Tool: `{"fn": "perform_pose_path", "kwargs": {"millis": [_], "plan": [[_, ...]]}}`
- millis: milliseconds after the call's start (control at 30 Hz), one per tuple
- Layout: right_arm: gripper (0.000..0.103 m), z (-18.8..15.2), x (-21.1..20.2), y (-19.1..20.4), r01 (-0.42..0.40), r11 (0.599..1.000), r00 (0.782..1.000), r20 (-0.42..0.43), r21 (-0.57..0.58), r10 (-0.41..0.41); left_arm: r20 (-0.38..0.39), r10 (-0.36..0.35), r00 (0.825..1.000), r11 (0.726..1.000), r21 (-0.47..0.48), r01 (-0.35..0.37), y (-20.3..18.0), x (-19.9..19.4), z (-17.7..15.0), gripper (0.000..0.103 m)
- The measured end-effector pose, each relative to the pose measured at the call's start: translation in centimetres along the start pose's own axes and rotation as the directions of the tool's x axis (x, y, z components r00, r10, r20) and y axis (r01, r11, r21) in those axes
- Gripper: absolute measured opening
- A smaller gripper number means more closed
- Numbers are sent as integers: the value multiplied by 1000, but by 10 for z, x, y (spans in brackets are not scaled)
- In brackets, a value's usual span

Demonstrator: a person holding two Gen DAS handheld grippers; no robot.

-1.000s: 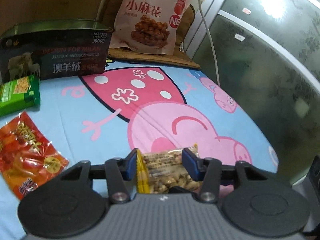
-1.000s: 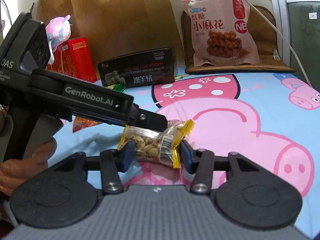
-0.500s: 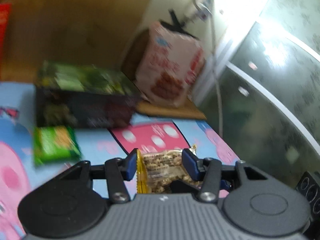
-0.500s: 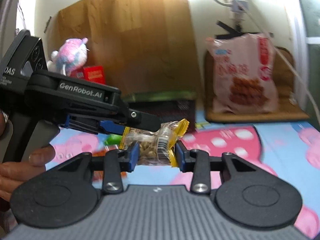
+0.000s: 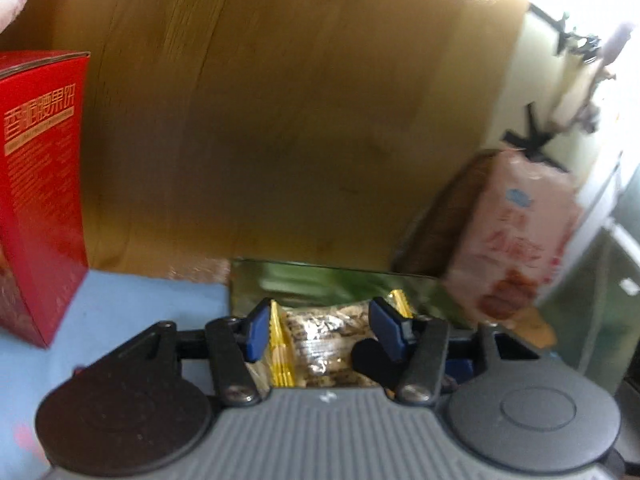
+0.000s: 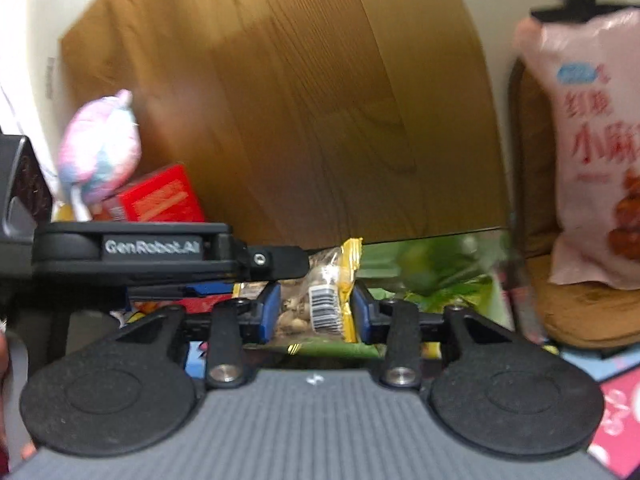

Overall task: Organize snacks
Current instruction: 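Drop the peanut bag into the metal tin from the left gripper, then grasp the green biscuit packet with the left gripper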

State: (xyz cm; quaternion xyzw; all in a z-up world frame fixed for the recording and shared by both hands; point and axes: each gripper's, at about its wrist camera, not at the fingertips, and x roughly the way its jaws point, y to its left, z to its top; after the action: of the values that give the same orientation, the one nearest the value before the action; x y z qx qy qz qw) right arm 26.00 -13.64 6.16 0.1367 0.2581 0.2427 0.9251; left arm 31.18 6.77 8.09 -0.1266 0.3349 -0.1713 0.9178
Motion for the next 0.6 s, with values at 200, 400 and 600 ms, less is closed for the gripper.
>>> {"fn": "perform_pose_path", "kwargs": {"millis": [200, 400, 600], "plan": [[63, -6, 7, 19, 111, 987, 994, 25, -116, -109, 58, 5, 998, 1000, 31, -7, 13, -20, -8, 61], [63, -38, -58, 14, -5, 999, 999, 47, -44, 7, -1, -54, 999, 998, -19, 54, 34, -68, -44, 61], [63, -74, -43, 14, -55, 998, 986, -160, -11, 52, -173, -55, 983, 997, -72, 43, 42, -48, -88, 60]]}}
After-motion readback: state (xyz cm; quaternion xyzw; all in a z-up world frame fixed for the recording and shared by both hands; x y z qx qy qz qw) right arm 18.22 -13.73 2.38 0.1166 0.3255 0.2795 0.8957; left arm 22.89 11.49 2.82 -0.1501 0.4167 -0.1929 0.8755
